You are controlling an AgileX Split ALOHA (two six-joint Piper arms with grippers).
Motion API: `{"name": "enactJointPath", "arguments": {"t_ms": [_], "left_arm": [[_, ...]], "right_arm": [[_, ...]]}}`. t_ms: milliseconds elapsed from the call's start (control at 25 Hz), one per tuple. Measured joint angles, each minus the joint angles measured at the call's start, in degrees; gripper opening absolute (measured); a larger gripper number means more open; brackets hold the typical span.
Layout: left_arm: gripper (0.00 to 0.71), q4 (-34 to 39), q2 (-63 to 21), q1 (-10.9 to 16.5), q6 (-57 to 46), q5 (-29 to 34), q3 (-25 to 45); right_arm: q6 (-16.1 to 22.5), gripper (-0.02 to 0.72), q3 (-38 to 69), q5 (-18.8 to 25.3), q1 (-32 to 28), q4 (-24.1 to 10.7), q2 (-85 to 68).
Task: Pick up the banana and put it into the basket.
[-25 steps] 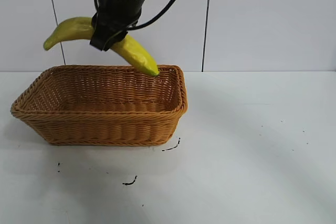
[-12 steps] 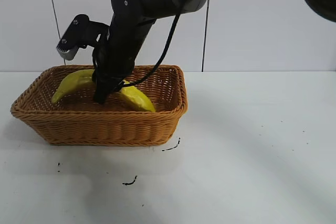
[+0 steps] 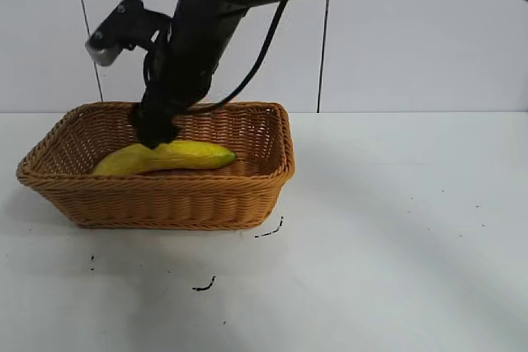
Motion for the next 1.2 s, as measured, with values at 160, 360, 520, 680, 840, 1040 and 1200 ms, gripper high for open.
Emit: {"name": "enactJointPath", "arguments": {"t_ms": [160,360,520,680,840,1040,1200], "left_arm": [[0.695,0.0,0.0,0.0,0.0,0.0,0.0],[0.695,0.0,0.0,0.0,0.0,0.0,0.0],[0.695,0.0,0.0,0.0,0.0,0.0,0.0],[0.695,0.0,0.0,0.0,0.0,0.0,0.0],[0.695,0.0,0.0,0.0,0.0,0.0,0.0],[0.695,0.0,0.0,0.0,0.0,0.0,0.0],[0.695,0.0,0.0,0.0,0.0,0.0,0.0]], "right_arm": [[7.31,0.69,-3.42,8.58,-3.73,1.67,-0.62],[9.45,0.69,-5.27,13.22,-11.37,6.98,-0.62],[9.68,0.69,-5.27,14.1,-17.58,7.8,-0.62],[9.88,0.689,-5.27,15.8,-24.68,7.75,-0.62],[9.88,0.686,-5.27,16.96,-31.95,7.57,-0.62],[9.88,0.684,-5.27,19.01,-38.43,7.5,-0.62],[9.21,0.677,-5.27,21.96,-39.42,7.53,-0.62]]}}
